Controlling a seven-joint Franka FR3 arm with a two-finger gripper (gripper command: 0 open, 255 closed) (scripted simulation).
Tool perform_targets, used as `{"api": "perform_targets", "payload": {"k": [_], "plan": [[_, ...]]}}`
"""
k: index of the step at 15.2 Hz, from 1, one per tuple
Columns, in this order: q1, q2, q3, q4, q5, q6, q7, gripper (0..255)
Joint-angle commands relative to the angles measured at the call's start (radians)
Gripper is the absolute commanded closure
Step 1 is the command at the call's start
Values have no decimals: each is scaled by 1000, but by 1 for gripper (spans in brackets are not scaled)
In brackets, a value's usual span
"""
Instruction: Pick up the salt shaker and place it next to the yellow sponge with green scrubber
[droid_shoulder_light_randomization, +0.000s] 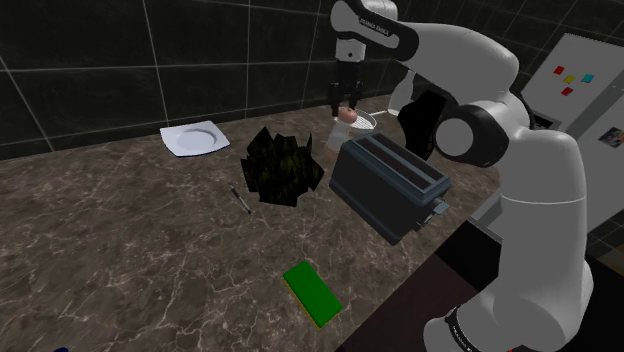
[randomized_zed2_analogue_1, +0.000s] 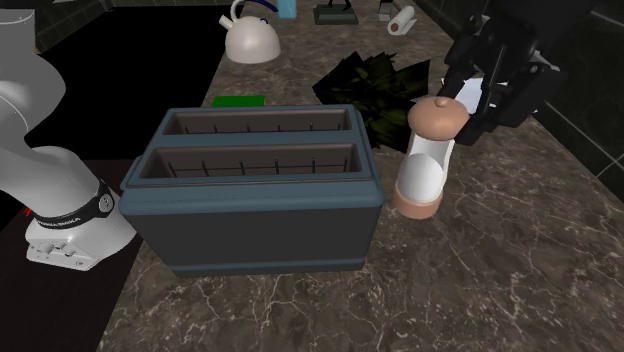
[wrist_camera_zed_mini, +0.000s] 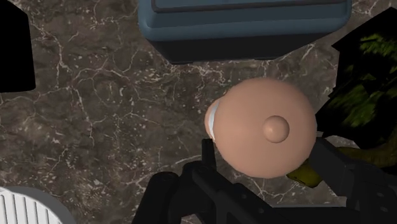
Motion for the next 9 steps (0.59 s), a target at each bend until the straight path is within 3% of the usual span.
{"api": "perform_targets", "payload": {"k": [1, 4, 5, 6, 9], "plan": [[-5, 23, 0, 67, 2, -44, -2, 255], [-16, 93, 3, 231, 7, -139, 0, 255], [-25, 152, 6, 350, 10, -198, 1, 255], [0, 3, 0, 102, 2, -99, 5, 255], [39, -194, -1, -178, -11, -17, 27, 255]]}}
